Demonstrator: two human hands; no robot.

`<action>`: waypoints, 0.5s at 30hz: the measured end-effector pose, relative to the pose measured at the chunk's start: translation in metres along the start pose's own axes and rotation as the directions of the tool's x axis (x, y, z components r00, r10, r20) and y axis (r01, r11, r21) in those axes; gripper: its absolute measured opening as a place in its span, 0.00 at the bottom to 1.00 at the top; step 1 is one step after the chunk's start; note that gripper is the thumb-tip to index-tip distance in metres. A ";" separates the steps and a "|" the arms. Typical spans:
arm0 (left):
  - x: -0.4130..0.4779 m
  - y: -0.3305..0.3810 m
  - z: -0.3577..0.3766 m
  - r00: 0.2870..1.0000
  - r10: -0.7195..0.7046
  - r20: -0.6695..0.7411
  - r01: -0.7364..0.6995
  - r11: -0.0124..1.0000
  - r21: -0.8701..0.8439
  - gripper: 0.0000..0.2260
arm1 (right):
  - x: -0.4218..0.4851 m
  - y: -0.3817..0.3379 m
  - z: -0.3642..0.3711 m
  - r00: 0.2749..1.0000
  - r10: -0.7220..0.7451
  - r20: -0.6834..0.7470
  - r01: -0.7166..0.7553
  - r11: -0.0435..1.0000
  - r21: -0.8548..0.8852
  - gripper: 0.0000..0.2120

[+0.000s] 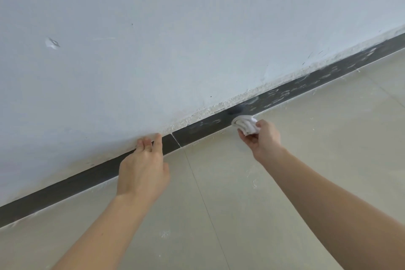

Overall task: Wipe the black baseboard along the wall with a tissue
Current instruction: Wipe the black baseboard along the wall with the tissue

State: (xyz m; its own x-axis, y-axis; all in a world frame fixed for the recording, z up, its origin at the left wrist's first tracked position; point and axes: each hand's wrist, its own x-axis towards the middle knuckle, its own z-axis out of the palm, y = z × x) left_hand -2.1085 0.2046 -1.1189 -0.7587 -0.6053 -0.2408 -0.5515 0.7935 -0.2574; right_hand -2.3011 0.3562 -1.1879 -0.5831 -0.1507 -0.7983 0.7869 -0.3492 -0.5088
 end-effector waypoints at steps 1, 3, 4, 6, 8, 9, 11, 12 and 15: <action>-0.001 0.000 0.000 1.000 0.010 -0.002 -0.010 1.000 -0.012 0.26 | -0.004 0.005 0.000 0.999 0.032 0.021 -0.031 0.999 -0.032 0.06; -0.001 0.002 -0.006 0.999 0.020 -0.028 -0.021 0.999 -0.031 0.26 | -0.014 0.027 0.005 0.982 0.128 0.136 -0.112 0.987 -0.118 0.08; 0.000 0.003 -0.007 0.999 0.005 -0.035 -0.006 1.000 -0.020 0.26 | -0.018 0.041 0.010 0.963 0.184 0.196 -0.148 0.972 -0.183 0.10; 0.000 0.007 -0.010 0.999 -0.010 -0.042 0.009 1.000 -0.024 0.25 | -0.028 0.069 0.024 0.922 0.269 0.277 -0.184 0.937 -0.296 0.12; -0.001 0.008 -0.011 0.998 -0.011 -0.068 0.008 0.999 -0.040 0.25 | -0.038 0.090 0.039 0.897 0.305 0.320 -0.207 0.929 -0.306 0.11; -0.002 0.008 -0.011 0.997 -0.006 -0.074 0.004 1.000 -0.019 0.25 | -0.041 0.096 0.046 0.893 0.309 0.328 -0.220 0.934 -0.281 0.11; -0.002 0.008 -0.011 0.997 -0.010 -0.075 0.009 1.000 -0.018 0.26 | -0.042 0.096 0.054 0.898 0.292 0.330 -0.236 0.951 -0.198 0.10; -0.002 0.008 -0.011 0.997 -0.017 -0.080 0.015 0.999 -0.032 0.26 | -0.041 0.091 0.056 0.904 0.277 0.326 -0.238 0.959 -0.155 0.09; -0.002 0.007 -0.011 0.996 -0.035 -0.084 0.028 0.996 -0.082 0.26 | -0.032 0.063 0.049 0.926 0.217 0.309 -0.206 0.976 -0.067 0.12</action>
State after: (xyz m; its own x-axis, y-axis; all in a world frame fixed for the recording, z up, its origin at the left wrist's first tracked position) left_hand -2.1149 0.2120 -1.1099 -0.7655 -0.6252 -0.1521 -0.5991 0.7788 -0.1860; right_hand -2.2429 0.2933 -1.1786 -0.4318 -0.5013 -0.7498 0.9019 -0.2476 -0.3539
